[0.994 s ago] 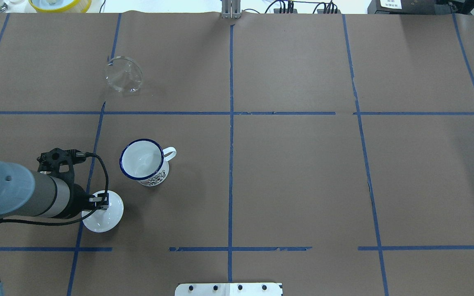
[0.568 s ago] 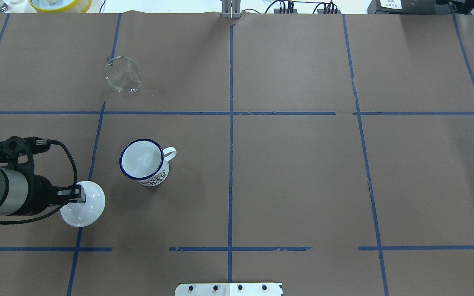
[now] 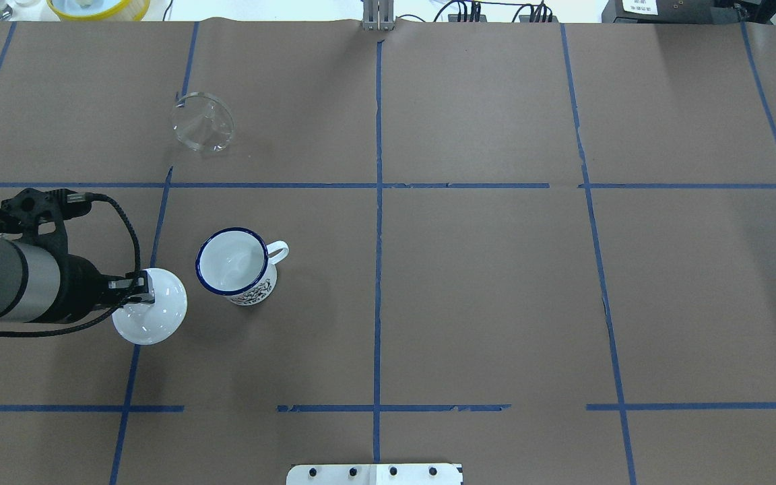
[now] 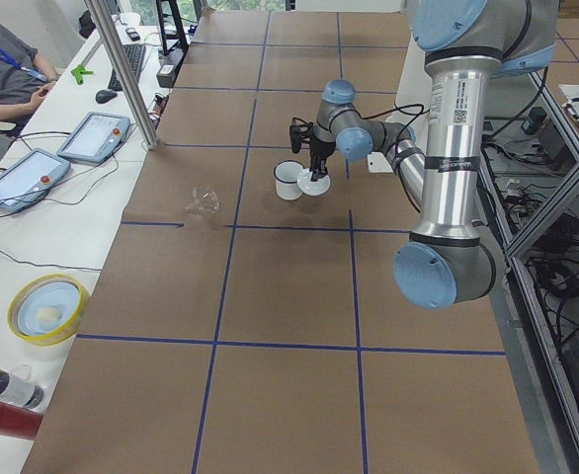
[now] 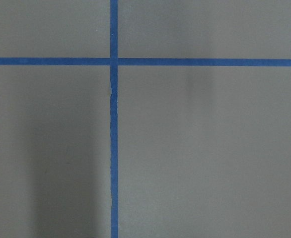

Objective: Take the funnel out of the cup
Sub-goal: 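Lift the lid and carry it over the mug opening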

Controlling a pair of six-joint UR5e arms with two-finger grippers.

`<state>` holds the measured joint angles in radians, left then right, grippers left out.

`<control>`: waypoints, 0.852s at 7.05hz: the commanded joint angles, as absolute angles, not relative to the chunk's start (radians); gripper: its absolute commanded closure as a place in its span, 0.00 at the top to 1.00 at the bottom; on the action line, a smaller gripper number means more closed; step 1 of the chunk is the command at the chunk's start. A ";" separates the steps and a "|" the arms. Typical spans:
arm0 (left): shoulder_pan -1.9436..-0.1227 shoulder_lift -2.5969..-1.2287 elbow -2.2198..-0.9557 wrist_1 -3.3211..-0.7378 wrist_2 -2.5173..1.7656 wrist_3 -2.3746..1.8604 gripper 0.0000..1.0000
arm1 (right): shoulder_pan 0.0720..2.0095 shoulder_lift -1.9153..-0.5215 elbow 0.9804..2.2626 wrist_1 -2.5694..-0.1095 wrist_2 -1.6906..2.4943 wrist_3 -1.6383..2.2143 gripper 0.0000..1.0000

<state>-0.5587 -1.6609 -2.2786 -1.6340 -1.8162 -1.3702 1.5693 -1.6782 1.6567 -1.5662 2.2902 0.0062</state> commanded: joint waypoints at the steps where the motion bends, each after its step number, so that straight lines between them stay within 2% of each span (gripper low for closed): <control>1: -0.566 -1.903 -2.174 -1.466 -1.815 -1.344 0.00 | 1.569 -1.678 1.657 -1.566 2.290 0.006 1.00; 4: -0.597 -1.979 -2.091 -1.450 -1.816 -1.297 0.00 | 1.569 -1.678 1.657 -1.566 2.290 0.006 1.00; 6: -0.629 -1.980 -2.066 -1.451 -1.819 -1.237 0.00 | 1.569 -1.678 1.657 -1.566 2.290 0.006 1.00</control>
<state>-0.6137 -1.9768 -2.0791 -1.4515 -1.8176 -1.2646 1.5693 -1.6782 1.6567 -1.5662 2.2903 0.0061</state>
